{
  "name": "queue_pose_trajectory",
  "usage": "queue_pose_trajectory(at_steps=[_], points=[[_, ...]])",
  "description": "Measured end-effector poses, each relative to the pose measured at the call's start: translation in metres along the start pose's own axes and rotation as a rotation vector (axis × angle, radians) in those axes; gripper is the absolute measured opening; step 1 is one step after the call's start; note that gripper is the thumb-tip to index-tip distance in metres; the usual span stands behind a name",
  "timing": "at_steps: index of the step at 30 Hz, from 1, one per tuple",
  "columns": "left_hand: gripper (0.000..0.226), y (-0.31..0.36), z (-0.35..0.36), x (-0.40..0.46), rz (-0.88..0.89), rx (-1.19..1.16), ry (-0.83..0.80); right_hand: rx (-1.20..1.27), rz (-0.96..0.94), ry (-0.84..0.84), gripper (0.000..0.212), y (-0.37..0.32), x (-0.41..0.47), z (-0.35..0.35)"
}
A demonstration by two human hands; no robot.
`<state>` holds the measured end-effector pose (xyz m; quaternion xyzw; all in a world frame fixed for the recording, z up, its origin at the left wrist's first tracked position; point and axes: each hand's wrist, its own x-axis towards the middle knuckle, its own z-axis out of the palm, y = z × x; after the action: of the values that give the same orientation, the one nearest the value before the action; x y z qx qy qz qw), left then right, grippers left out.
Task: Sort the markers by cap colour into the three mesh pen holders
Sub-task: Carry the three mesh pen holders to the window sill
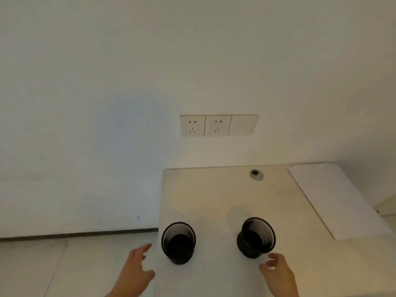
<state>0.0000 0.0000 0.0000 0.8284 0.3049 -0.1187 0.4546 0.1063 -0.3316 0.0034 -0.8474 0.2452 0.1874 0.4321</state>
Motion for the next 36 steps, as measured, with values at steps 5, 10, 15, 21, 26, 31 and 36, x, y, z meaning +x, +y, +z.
queue_pose_trajectory(at_steps=[5,10,15,21,26,31,36], points=[[0.097,0.005,0.034,0.003,0.026,0.018,0.006,0.103,-0.193,-0.042,0.067,0.013,0.019,0.014],[0.101,0.006,0.069,0.001,0.061,-0.125,0.138,0.234,-0.408,-0.018,0.064,0.008,0.032,0.025],[0.094,0.017,0.088,0.012,0.000,-0.308,0.250,0.233,-0.334,0.126,0.079,0.013,0.038,0.038],[0.085,0.033,0.091,0.017,-0.033,-0.417,0.323,0.206,-0.288,0.105,0.082,0.002,0.043,0.043],[0.086,0.030,0.082,-0.001,-0.063,-0.384,0.289,0.155,-0.373,-0.027,0.077,-0.009,0.030,0.053],[0.081,-0.006,0.064,-0.055,-0.248,-0.405,0.388,0.128,-0.433,-0.333,0.065,-0.010,-0.009,0.079],[0.073,-0.069,0.029,-0.140,-0.502,-0.514,0.405,0.025,-0.457,-0.643,0.058,-0.020,-0.067,0.114]])
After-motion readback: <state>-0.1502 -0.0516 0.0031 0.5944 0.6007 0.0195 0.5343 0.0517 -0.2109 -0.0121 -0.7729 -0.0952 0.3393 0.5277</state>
